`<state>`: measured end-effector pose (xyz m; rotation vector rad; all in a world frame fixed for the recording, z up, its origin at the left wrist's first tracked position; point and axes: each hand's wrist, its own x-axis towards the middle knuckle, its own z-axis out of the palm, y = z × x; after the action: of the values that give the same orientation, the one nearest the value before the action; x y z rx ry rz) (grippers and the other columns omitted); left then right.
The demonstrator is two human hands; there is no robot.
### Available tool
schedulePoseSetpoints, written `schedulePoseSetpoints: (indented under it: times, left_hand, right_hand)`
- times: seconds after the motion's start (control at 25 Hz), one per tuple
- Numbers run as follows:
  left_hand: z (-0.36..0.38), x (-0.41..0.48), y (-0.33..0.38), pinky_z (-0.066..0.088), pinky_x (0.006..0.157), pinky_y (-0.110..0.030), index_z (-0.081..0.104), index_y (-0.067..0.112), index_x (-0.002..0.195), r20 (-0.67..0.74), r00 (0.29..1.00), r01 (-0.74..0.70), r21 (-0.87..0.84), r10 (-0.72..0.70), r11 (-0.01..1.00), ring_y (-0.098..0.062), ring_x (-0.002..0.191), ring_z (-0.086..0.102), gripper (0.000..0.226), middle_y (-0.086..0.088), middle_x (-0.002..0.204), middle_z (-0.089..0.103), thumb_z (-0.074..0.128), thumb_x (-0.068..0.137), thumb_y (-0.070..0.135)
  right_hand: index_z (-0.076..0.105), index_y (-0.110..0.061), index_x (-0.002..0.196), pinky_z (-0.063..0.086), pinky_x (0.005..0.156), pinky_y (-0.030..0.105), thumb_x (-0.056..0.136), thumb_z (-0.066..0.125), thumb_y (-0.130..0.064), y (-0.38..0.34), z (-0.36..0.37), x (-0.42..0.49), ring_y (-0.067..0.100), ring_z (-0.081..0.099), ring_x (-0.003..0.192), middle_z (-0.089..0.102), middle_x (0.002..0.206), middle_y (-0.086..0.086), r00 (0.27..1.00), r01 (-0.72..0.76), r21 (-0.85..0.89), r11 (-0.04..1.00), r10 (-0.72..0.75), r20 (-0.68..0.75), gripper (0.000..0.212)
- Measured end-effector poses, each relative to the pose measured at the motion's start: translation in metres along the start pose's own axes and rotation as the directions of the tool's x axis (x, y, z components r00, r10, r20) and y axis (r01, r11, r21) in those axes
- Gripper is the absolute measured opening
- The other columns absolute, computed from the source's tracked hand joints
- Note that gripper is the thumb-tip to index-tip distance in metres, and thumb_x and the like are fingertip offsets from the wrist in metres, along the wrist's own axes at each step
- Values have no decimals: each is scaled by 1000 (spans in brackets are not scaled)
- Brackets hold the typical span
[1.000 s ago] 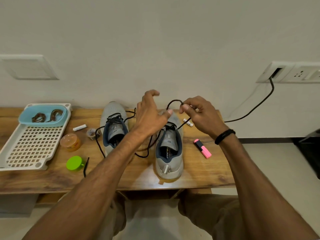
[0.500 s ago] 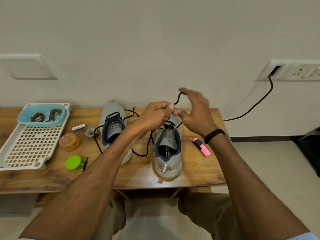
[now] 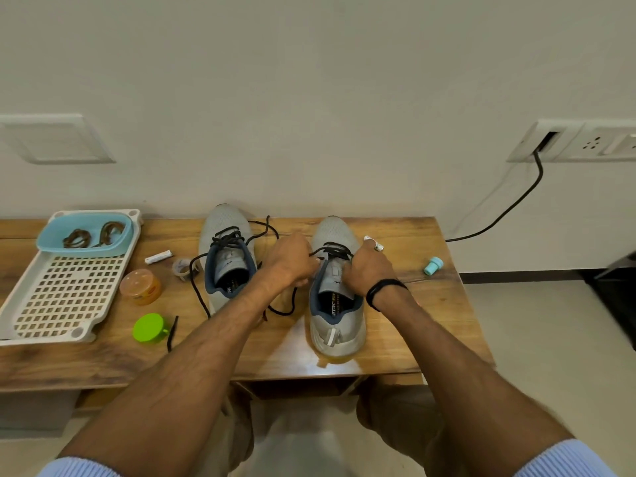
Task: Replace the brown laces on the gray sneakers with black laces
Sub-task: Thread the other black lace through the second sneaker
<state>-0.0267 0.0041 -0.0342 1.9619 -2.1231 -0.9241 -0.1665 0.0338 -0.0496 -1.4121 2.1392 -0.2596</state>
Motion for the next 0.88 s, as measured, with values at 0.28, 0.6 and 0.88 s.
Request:
schedulePoseSetpoints:
  times: [0.28,0.6,0.88]
  left_hand:
    - [0,-6,8,38,55,-27,48,12,60,-145,987,71,30,-66,997,-21,63,54,34,-2,57,51,52,91,23]
    - [-5,-5,2,55,62,-31,70,4,79,-151,988,-28,-46,21,999,-23,59,66,20,-8,65,70,53,85,13]
    - [-29,-4,10,47,66,-24,77,23,83,-203,971,-177,-278,123,944,-11,77,64,8,7,78,71,69,82,24]
  right_hand:
    - [50,4,125,48,90,36,91,58,-19,-4,3,-1,34,58,116,59,126,19,996,-89,-27,996,88,-33,41]
    - [50,-2,124,44,76,32,93,59,-35,6,-4,5,33,60,112,62,121,14,999,-41,-47,998,40,-21,46]
    - [59,-24,119,48,89,38,81,68,-57,2,-33,1,23,52,111,56,121,7,926,296,-98,950,-311,-212,52]
